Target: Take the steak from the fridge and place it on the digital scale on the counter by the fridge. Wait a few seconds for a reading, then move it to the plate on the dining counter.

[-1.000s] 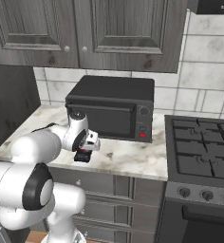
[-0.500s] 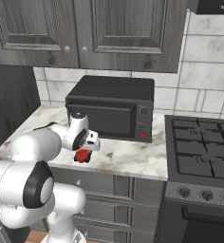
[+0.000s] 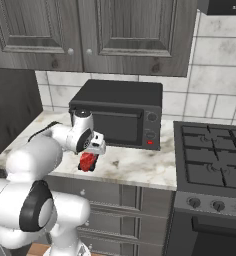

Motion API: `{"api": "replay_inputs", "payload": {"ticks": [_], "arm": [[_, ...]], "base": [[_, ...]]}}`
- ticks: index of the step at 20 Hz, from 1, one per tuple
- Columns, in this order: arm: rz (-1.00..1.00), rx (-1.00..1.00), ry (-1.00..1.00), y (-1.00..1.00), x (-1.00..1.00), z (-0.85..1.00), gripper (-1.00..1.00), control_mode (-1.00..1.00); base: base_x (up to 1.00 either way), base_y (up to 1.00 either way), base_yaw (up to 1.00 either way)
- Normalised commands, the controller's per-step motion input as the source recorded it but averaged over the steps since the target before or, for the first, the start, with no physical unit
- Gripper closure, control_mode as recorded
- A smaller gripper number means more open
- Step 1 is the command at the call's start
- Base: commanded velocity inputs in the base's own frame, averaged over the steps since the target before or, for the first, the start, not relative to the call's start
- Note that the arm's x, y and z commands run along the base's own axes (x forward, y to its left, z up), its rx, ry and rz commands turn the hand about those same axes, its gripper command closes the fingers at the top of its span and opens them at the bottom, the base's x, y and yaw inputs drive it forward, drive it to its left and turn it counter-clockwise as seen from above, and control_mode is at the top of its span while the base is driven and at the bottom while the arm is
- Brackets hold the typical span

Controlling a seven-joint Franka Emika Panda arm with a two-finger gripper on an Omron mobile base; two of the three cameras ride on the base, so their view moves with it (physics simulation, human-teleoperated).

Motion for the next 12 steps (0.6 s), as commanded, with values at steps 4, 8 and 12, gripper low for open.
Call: {"api": "replay_inputs", "payload": {"ticks": [4,8,12], "arm": [[0.0,0.03,0.0,-0.24,-0.61,0.67,-1.0,-1.0],[0.0,0.0,0.0,-0.25,-0.8,0.31,-1.0,-1.0],[0.0,0.0,0.0,-0.11,-0.85,0.12,-1.0,-1.0]], "base": [[0.0,0.0,0.0],[0.0,0.0,0.0],[0.0,0.0,0.0]]}}
